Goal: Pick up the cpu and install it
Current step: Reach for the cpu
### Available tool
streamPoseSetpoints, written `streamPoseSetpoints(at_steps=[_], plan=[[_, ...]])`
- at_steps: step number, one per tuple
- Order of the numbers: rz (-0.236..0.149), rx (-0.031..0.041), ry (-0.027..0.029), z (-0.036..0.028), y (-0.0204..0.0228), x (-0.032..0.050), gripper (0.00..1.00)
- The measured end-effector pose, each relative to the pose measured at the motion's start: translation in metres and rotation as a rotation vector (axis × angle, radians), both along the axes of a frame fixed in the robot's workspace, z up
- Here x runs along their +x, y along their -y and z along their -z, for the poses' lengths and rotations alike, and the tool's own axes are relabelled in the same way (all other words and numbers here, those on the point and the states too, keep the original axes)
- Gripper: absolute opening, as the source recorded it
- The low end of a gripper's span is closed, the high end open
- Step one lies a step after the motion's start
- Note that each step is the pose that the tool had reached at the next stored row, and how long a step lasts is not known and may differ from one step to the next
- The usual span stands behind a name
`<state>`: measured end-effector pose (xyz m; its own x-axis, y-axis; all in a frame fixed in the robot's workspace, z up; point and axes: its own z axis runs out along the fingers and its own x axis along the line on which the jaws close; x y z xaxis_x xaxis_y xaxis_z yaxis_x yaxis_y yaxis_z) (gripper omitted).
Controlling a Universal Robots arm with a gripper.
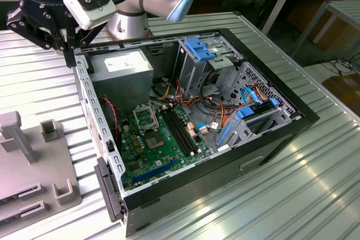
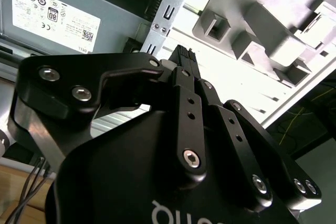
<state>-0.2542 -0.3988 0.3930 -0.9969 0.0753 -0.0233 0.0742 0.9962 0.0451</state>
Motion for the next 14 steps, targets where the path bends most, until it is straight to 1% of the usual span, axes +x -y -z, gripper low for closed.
streamPoseSetpoints(at_steps=[14], plan=[[0.000, 0.0000, 0.0000, 0.0000, 0.0000, -0.0094, 0.11]])
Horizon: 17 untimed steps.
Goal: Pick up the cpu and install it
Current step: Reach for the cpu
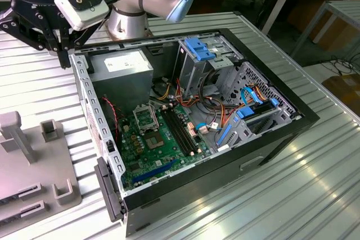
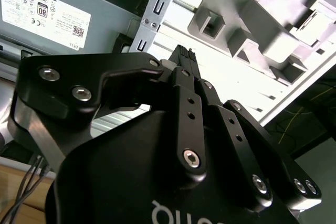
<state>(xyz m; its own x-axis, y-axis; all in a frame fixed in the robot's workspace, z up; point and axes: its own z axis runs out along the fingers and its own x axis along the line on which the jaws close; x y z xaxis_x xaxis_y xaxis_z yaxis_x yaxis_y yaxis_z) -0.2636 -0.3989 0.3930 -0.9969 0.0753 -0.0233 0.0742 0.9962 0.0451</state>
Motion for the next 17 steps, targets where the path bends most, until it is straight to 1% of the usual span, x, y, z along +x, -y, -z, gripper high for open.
streamPoseSetpoints(at_steps=[17], plan=[[0.000, 0.0000, 0.0000, 0.0000, 0.0000, -0.0112, 0.11]])
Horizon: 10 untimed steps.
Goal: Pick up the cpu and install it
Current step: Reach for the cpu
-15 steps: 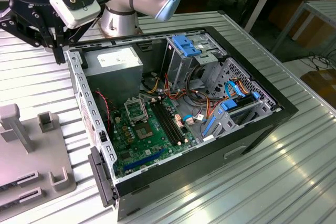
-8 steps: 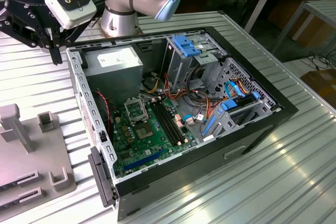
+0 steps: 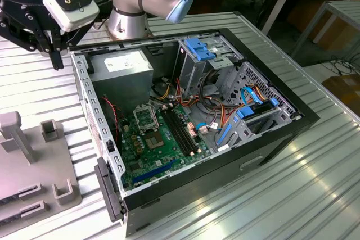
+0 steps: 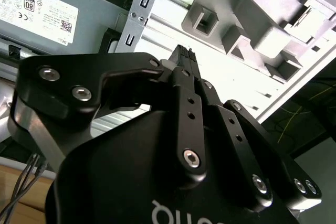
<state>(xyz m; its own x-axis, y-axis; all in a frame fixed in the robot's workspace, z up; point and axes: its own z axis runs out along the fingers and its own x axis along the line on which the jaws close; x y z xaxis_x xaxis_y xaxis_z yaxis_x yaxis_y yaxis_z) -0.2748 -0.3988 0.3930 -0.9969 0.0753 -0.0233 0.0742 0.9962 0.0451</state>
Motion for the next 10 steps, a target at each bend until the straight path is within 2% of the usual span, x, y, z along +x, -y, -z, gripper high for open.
streamPoseSetpoints(at_steps=[10], plan=[[0.000, 0.0000, 0.0001, 0.0000, 0.0000, -0.0077, 0.11]])
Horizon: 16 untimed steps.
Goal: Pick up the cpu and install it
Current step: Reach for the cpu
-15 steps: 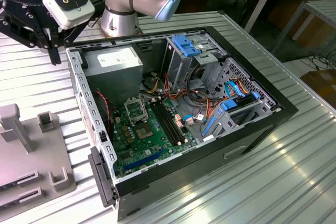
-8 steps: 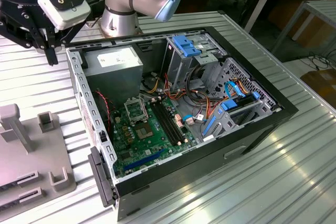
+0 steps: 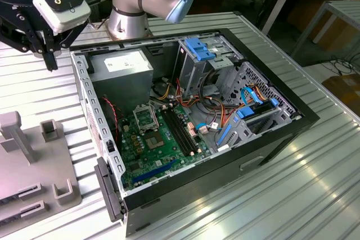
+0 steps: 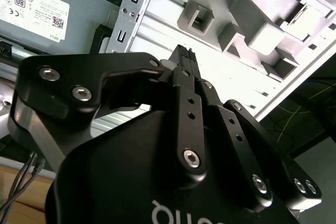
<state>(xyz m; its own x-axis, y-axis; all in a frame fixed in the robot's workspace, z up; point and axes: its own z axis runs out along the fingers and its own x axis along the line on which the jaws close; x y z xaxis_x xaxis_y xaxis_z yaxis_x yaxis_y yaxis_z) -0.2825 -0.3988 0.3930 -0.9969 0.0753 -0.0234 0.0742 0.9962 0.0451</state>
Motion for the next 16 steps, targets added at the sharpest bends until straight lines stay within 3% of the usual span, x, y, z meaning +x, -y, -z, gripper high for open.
streamPoseSetpoints(at_steps=[16], plan=[[0.000, 0.0000, 0.0000, 0.0000, 0.0000, -0.0069, 0.11]])
